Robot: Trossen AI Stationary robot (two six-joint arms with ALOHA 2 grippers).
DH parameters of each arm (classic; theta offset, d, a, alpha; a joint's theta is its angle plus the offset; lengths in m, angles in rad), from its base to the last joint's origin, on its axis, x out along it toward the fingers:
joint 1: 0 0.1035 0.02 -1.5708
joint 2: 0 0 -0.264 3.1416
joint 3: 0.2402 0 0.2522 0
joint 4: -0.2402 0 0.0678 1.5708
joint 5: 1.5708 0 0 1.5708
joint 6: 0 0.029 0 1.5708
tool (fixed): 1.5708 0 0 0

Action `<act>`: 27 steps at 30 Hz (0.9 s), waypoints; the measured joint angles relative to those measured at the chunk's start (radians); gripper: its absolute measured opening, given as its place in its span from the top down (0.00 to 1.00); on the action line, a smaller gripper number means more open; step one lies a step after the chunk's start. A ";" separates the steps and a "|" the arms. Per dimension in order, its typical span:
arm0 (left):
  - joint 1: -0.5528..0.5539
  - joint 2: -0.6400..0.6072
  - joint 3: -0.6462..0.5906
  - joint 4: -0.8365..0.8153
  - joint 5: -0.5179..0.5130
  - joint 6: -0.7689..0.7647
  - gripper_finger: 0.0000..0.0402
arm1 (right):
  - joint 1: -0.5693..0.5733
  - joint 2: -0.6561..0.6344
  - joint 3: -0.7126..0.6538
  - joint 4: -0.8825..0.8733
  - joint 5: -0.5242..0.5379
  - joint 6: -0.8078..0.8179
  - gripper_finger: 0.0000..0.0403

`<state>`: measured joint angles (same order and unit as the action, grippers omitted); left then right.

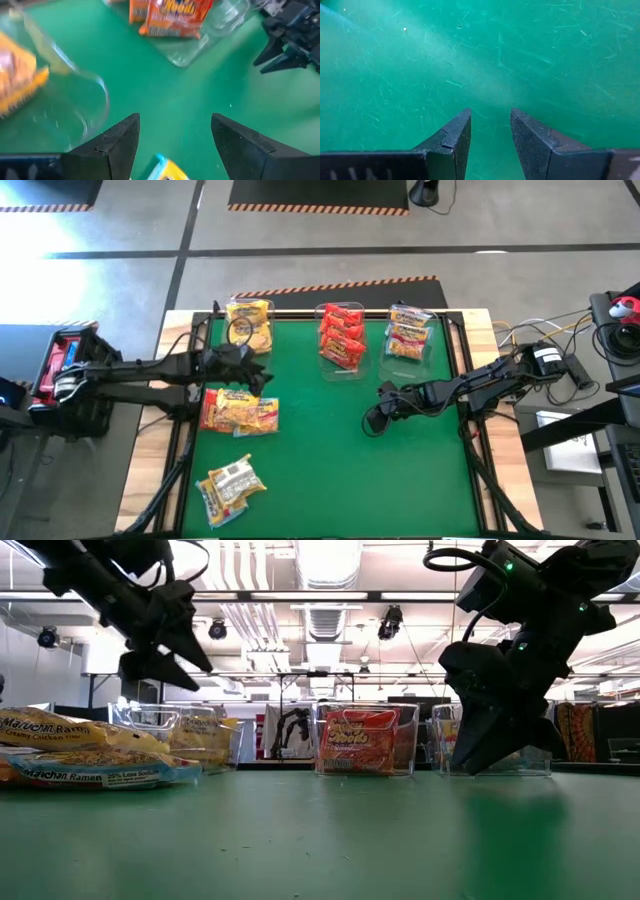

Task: Sort Maruchan noodles
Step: Put the yellow noodle pack into the left transparent bin

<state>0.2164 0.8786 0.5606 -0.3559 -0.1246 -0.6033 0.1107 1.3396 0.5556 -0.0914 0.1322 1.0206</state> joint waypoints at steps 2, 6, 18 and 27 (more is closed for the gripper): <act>-0.038 -0.007 0.000 -0.049 -0.023 -0.063 0.43 | 0.000 0.000 0.000 0.000 0.000 0.000 0.68; -0.101 -0.027 0.000 -0.147 -0.033 -0.221 0.43 | 0.000 0.000 0.000 0.000 0.000 0.000 0.68; -0.314 -0.029 0.089 -0.380 -0.065 -0.540 0.43 | 0.000 0.000 0.000 0.000 0.000 0.000 0.68; -0.387 0.095 0.335 -0.668 -0.099 -0.567 0.43 | 0.000 0.000 0.000 0.000 0.000 0.000 0.68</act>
<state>-0.1705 0.9737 0.8956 -1.0242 -0.2240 -1.1700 0.1108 1.3396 0.5556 -0.0911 0.1321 1.0206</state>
